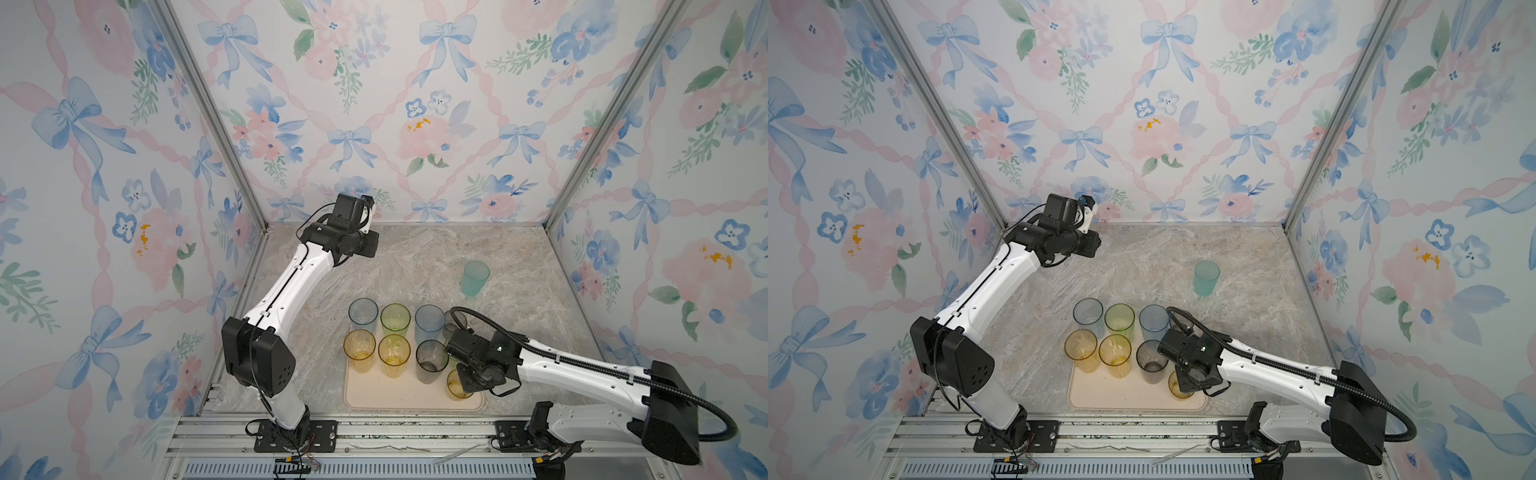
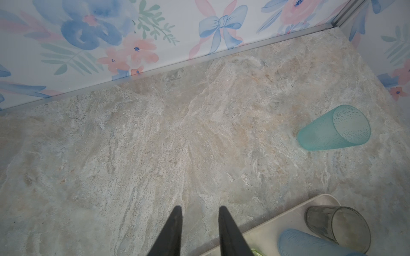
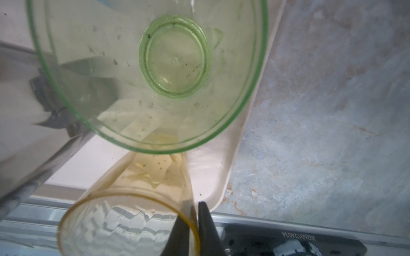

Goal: Place the glasses into the tray
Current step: Place the glass on the tray.

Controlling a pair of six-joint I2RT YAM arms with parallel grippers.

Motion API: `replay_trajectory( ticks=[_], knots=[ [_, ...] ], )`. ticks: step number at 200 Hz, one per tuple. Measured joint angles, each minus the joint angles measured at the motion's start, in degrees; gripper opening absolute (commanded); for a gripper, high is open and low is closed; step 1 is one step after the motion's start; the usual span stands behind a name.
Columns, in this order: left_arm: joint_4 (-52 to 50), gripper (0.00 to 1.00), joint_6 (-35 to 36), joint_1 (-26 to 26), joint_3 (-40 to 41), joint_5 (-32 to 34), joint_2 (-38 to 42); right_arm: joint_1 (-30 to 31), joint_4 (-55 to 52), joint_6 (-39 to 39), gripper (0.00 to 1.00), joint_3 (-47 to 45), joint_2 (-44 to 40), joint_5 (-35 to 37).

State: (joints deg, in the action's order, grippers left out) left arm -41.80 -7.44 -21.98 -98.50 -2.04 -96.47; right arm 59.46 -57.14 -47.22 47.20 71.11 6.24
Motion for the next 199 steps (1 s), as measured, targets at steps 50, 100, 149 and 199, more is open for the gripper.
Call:
replay_trajectory(
  ticks=[50,100,149,199],
  knots=[
    [-0.02,0.31,0.42,0.0,-1.16,-0.92,-0.02,0.0,-1.07,-0.35,0.31,3.08,-0.44,0.76],
    [0.02,0.31,0.5,0.0,-2.45,-1.73,-0.66,-0.04,-4.48,-0.37,0.34,6.47,-3.69,2.01],
    [0.02,0.3,0.85,0.0,-2.56,-2.4,-1.64,-3.8,-10.99,1.05,0.32,16.0,-7.98,4.13],
    [0.02,0.29,1.53,-0.59,-2.71,-4.31,-1.77,-12.68,-14.01,7.48,0.18,26.43,-5.18,3.28]
  ],
)
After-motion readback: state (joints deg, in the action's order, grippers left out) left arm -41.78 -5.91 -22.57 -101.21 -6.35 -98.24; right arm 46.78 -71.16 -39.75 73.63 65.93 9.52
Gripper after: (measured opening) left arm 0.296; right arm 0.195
